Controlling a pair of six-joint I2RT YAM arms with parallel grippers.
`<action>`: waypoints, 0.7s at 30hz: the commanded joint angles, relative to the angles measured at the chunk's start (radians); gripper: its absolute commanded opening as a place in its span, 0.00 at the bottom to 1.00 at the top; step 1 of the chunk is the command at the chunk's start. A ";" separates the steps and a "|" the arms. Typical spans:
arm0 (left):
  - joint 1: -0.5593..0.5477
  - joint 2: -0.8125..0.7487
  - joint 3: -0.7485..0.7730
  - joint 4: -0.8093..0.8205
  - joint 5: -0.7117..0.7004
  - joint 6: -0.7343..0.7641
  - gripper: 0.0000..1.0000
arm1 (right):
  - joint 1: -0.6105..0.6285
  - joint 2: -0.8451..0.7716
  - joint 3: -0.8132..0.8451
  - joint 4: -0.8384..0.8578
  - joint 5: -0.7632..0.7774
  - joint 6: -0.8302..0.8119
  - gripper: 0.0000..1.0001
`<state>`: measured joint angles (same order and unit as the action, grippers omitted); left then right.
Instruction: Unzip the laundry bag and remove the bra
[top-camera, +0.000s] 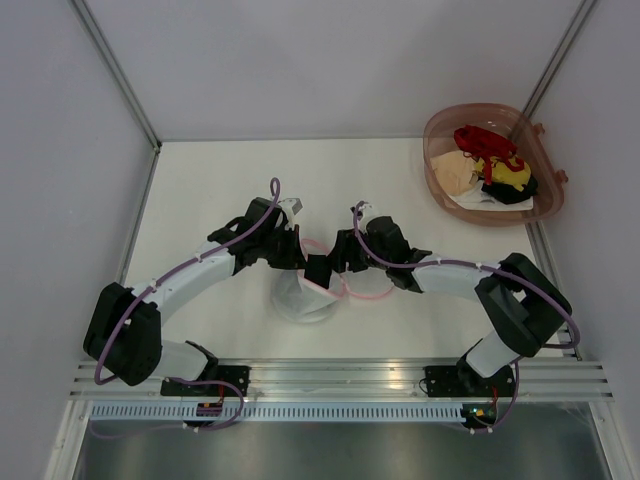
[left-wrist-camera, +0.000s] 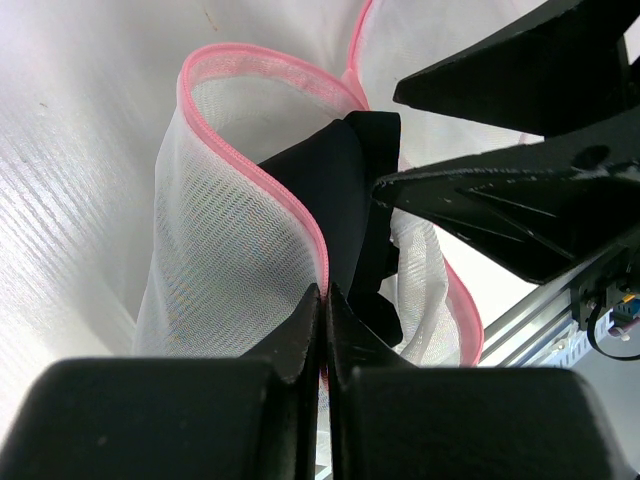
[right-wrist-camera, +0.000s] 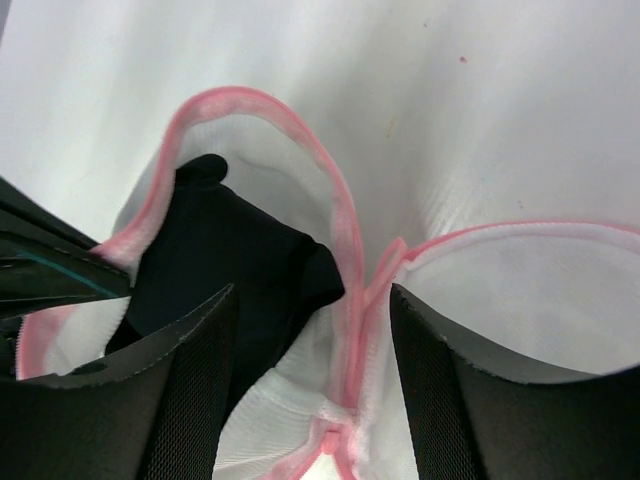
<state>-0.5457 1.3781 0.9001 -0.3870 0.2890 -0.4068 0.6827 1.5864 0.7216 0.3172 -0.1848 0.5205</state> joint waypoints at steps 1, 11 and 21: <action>-0.003 -0.004 0.022 0.025 -0.002 -0.023 0.02 | 0.018 -0.043 0.050 0.019 -0.013 -0.025 0.67; -0.003 -0.011 0.020 0.027 -0.002 -0.020 0.02 | 0.044 0.018 0.085 0.034 -0.025 -0.017 0.66; -0.003 -0.021 0.014 0.025 -0.005 -0.023 0.02 | 0.048 0.069 0.087 0.052 -0.059 -0.005 0.58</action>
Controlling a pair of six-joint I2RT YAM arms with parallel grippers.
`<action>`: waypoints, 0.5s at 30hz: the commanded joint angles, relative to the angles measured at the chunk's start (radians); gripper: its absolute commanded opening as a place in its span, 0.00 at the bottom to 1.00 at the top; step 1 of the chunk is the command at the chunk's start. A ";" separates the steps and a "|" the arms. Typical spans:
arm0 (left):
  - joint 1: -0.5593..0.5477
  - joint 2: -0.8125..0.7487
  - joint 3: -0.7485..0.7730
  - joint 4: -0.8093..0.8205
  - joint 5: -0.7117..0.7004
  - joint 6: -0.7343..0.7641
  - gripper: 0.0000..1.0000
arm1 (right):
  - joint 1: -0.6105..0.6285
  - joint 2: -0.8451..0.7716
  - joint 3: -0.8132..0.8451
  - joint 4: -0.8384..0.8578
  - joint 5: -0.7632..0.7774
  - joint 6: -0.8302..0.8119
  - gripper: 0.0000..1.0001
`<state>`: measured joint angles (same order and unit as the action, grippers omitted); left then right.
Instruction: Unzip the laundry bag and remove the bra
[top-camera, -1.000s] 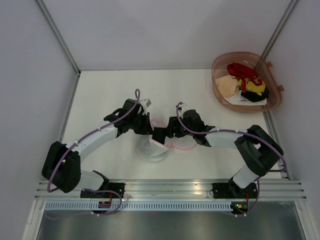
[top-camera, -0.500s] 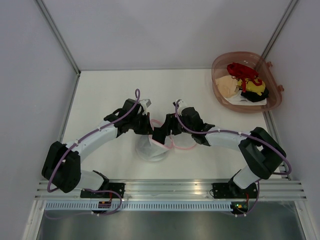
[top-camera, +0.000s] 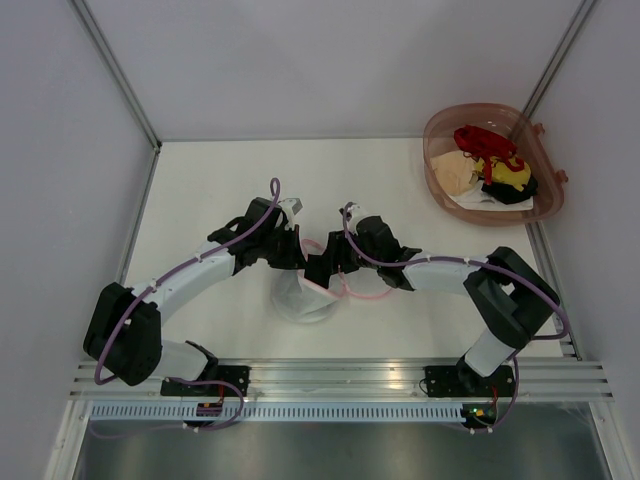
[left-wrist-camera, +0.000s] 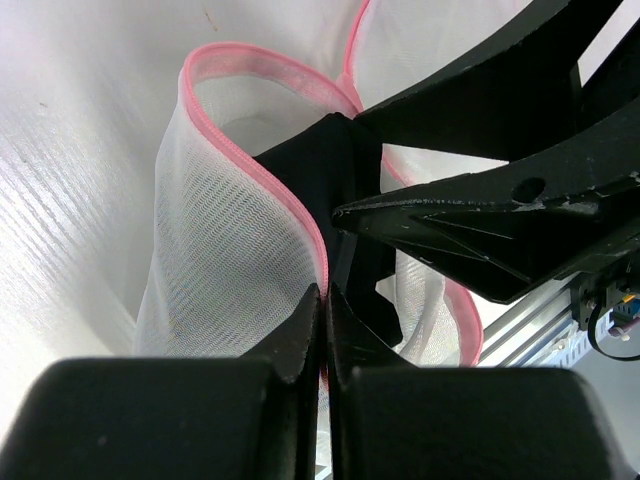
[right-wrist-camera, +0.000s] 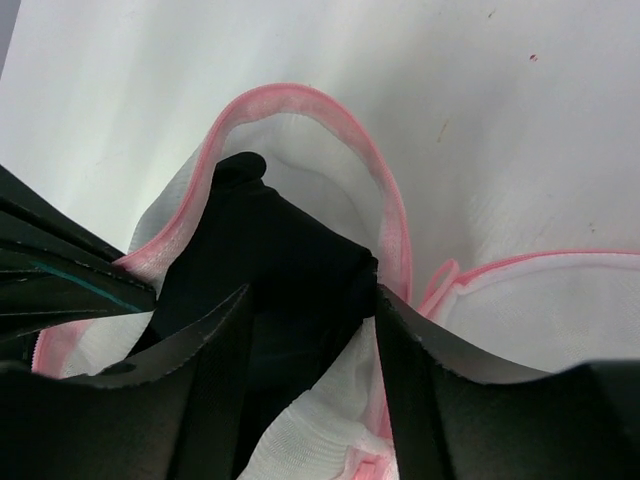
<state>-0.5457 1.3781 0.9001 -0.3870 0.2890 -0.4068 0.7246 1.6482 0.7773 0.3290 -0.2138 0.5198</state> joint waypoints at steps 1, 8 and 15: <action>-0.003 -0.019 0.014 0.027 -0.005 -0.021 0.02 | 0.006 0.005 0.031 0.042 -0.042 -0.001 0.56; -0.003 -0.022 0.016 0.025 -0.007 -0.024 0.02 | 0.010 0.015 0.022 0.102 -0.130 0.039 0.01; -0.003 -0.030 0.010 0.023 -0.013 -0.026 0.02 | 0.009 -0.063 0.020 0.033 -0.067 0.019 0.00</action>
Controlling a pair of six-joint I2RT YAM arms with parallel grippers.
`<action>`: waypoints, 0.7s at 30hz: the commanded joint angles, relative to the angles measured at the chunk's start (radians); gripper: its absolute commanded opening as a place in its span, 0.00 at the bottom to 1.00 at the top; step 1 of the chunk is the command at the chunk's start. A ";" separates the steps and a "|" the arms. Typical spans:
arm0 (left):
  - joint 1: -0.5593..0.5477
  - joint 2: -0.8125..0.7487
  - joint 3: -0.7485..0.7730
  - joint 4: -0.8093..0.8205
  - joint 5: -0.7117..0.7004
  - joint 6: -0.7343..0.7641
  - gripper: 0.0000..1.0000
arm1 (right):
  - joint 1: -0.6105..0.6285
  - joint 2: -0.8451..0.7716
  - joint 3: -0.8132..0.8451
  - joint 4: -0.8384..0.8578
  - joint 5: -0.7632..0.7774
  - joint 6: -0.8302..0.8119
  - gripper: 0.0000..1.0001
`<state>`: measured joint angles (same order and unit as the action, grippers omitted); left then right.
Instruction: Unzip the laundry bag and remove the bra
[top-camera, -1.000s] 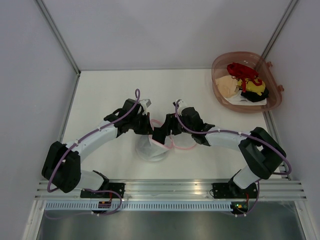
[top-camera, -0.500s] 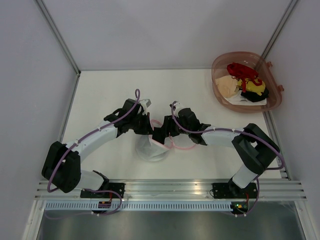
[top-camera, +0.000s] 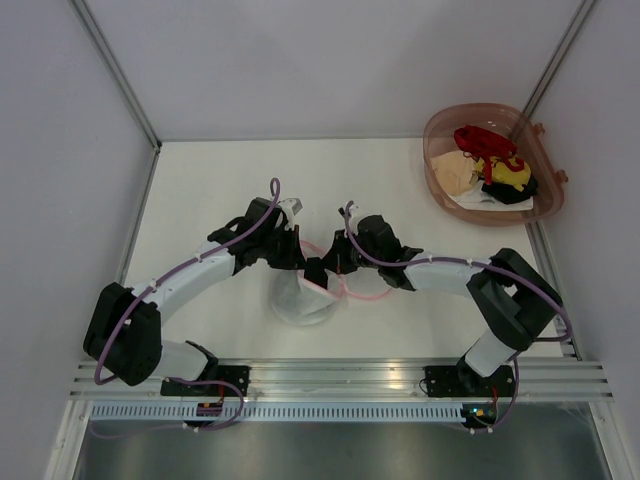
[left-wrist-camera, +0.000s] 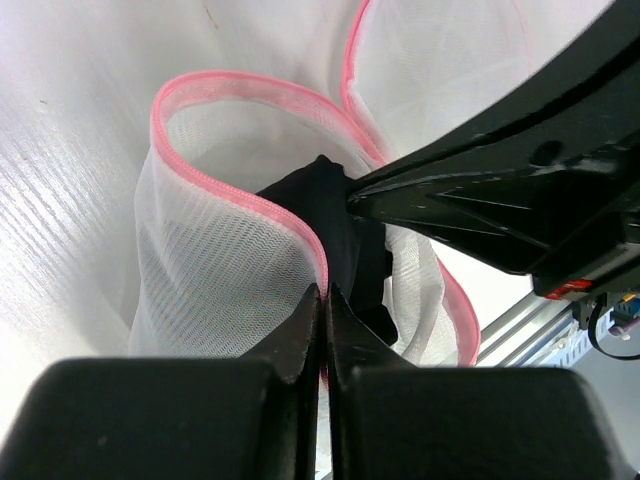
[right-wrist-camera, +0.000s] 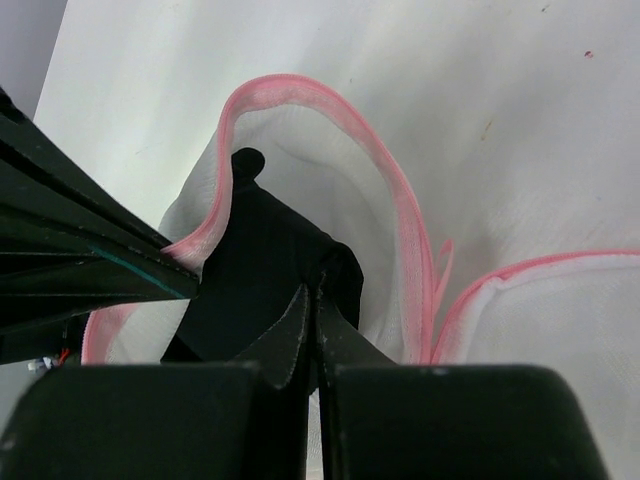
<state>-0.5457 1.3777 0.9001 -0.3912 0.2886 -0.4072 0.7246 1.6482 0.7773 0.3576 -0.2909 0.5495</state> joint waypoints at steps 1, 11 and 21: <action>-0.003 -0.029 0.008 0.028 -0.011 -0.025 0.02 | 0.009 -0.108 0.020 -0.011 0.027 -0.019 0.00; -0.003 -0.031 0.005 0.028 -0.012 -0.024 0.02 | -0.060 -0.398 0.071 -0.200 0.260 -0.072 0.01; -0.003 -0.039 0.000 0.026 -0.009 -0.028 0.02 | -0.223 -0.496 -0.007 0.039 0.153 0.217 0.00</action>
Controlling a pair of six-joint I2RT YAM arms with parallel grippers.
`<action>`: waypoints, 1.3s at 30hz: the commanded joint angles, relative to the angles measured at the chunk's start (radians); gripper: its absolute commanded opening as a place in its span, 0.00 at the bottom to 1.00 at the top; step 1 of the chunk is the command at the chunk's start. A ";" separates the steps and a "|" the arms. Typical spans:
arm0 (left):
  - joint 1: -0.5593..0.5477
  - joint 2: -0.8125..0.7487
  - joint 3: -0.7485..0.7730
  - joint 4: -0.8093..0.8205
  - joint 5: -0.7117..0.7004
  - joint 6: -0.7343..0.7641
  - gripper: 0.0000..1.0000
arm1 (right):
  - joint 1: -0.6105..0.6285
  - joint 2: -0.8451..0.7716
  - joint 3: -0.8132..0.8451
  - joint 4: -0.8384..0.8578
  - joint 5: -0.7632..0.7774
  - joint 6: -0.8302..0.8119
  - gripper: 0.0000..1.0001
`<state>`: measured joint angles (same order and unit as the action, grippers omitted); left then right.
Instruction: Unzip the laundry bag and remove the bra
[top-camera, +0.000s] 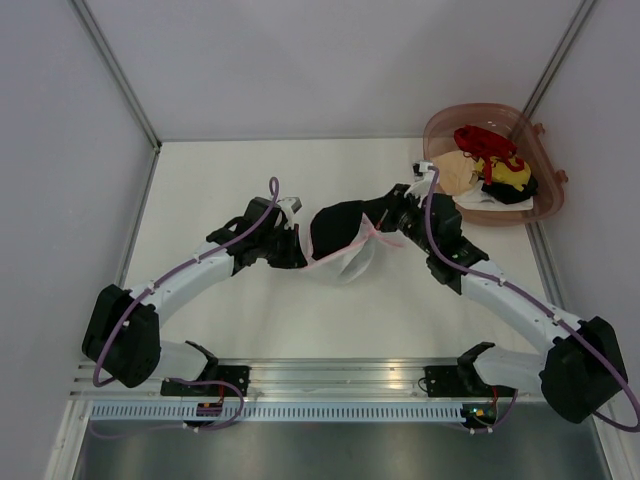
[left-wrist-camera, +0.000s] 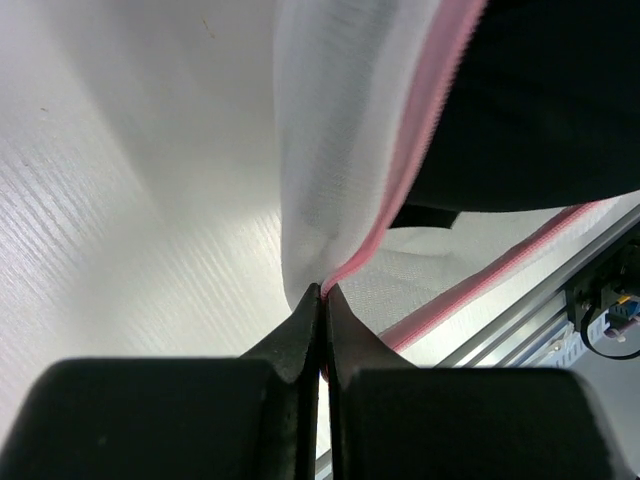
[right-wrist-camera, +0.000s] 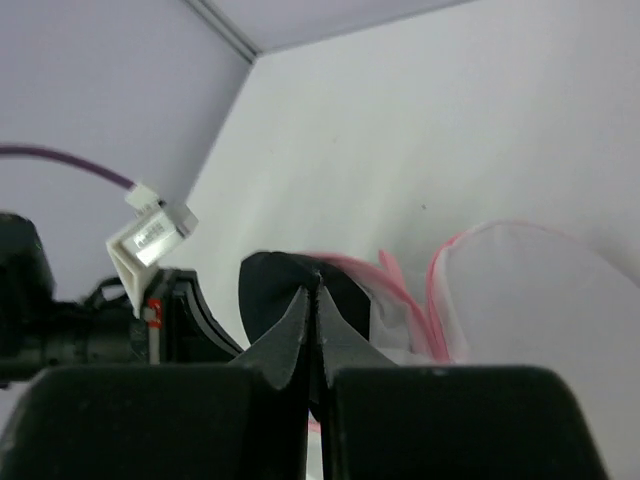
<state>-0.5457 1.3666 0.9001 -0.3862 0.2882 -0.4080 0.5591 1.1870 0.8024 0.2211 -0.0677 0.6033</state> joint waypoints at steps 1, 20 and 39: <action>-0.003 -0.027 0.000 0.020 -0.009 -0.028 0.02 | -0.088 -0.039 -0.061 0.263 -0.082 0.199 0.00; -0.003 -0.035 -0.010 0.018 -0.017 -0.031 0.02 | -0.266 0.424 -0.057 1.499 -0.340 1.064 0.00; -0.003 -0.035 -0.021 0.020 -0.012 -0.028 0.02 | -0.525 0.393 0.283 0.966 -0.302 0.729 0.00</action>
<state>-0.5457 1.3605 0.8814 -0.3691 0.2852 -0.4213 0.0944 1.6329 1.0046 1.2522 -0.4026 1.4742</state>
